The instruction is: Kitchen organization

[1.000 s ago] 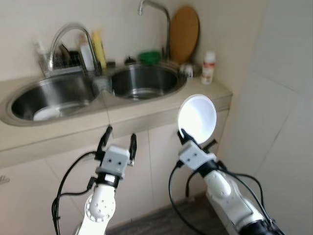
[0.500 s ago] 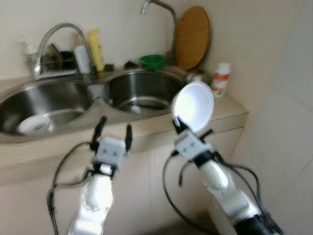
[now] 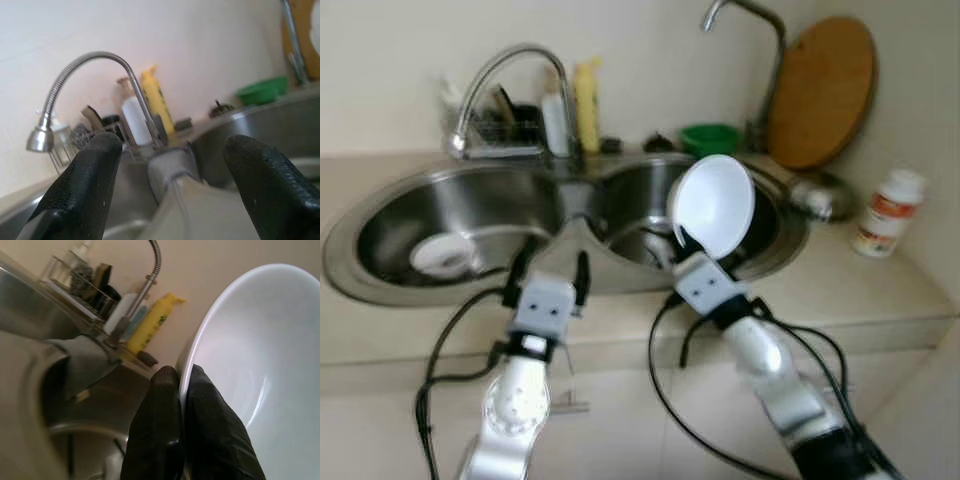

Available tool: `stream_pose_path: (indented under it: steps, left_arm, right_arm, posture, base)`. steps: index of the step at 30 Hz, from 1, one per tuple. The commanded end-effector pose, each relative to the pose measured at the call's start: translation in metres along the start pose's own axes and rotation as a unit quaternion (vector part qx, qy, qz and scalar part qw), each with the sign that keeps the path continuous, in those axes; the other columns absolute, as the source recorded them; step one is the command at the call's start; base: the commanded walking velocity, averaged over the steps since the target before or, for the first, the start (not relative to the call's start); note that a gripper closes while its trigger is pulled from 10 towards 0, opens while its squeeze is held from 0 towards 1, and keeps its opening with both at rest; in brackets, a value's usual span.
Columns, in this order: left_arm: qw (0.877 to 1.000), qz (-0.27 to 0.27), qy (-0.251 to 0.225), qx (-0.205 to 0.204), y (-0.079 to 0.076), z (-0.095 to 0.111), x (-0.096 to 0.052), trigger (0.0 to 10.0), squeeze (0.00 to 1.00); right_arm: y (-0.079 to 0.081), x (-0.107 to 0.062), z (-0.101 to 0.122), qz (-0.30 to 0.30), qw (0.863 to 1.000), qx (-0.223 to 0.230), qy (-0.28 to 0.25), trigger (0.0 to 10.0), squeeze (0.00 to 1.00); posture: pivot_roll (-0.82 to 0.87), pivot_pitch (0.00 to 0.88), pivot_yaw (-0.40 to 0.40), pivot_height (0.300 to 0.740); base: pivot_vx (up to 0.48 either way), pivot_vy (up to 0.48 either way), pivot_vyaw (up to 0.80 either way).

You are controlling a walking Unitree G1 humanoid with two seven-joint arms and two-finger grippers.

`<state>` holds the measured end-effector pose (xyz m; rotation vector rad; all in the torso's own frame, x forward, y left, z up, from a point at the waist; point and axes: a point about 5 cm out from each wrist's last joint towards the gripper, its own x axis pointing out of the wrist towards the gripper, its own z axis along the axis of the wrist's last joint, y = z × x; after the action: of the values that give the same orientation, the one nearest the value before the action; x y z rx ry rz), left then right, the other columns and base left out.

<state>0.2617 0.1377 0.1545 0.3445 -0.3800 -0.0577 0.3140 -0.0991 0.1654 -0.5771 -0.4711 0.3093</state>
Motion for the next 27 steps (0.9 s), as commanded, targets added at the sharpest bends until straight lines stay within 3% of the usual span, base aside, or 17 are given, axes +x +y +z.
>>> stream_pose_path:
  steps: [1,7,11,13,15,18,19,20,21,27]
  left_arm:
    - [1.000,0.002,-0.001,0.010,0.005,0.001,0.000,10.0,0.00]
    - [1.000,0.006,-0.001,0.010,0.004,0.002,0.002,10.0,0.00]
    - [1.000,0.010,-0.001,0.013,0.005,0.002,0.003,10.0,0.00]
    - [1.000,0.008,-0.001,0.013,0.005,0.002,0.003,10.0,0.00]
    - [1.000,0.006,0.000,0.015,0.003,0.001,0.003,10.0,0.00]
    - [1.000,0.002,-0.003,0.013,0.001,0.002,0.004,10.0,0.00]
    - [1.000,0.002,-0.003,0.013,0.001,0.002,0.004,10.0,0.00]
    - [1.000,0.002,-0.003,0.013,0.001,0.002,0.004,10.0,0.00]
    - [1.000,0.001,-0.004,0.012,0.000,0.002,0.005,10.0,0.00]
    - [1.000,0.002,-0.007,0.015,0.001,0.003,0.006,10.0,0.00]
  right_arm:
    - [-0.004,0.006,0.006,-0.010,1.000,0.004,-0.011,10.0,0.00]
    - [-0.010,0.011,0.000,-0.012,1.000,0.020,0.014,10.0,0.00]
    - [-0.006,0.015,-0.006,0.027,0.998,0.044,0.040,10.0,0.00]
    - [-0.001,0.019,-0.015,0.049,0.994,0.060,0.082,10.0,0.00]
    - [0.003,0.023,-0.023,0.060,0.988,0.081,0.120,10.0,0.00]
    - [0.024,0.032,-0.035,0.135,0.961,0.133,0.201,10.0,0.00]
    - [0.025,0.033,-0.035,0.138,0.960,0.138,0.202,10.0,0.00]
    - [0.025,0.033,-0.035,0.138,0.960,0.138,0.202,10.0,0.00]
    - [0.024,0.040,-0.037,0.126,0.953,0.170,0.214,10.0,0.00]
    - [0.014,0.053,-0.050,0.107,0.932,0.190,0.288,10.0,0.00]
  posture:
    - [-0.02,0.000,0.008,0.740]
    - [-0.02,0.000,0.007,0.740]
    - [-0.02,0.000,0.007,0.740]
    - [-0.02,0.000,0.010,0.740]
    - [-0.02,0.000,0.010,0.740]
    - [-0.02,0.000,0.014,0.740]
    - [-0.02,0.000,0.014,0.740]
    - [-0.02,0.000,0.014,0.740]
    - [-0.01,0.000,0.011,0.740]
    - [0.00,0.000,0.007,0.740]
  base:
    - [0.292,0.000,0.00]
    - [0.178,0.000,0.00]
    - [0.000,0.000,0.00]
    - [0.000,0.000,0.00]
    - [0.000,0.000,0.00]
    - [0.000,0.000,0.00]
    - [0.000,0.000,0.00]
    - [0.000,0.000,0.00]
    - [0.000,0.000,0.00]
    - [0.000,0.000,0.00]
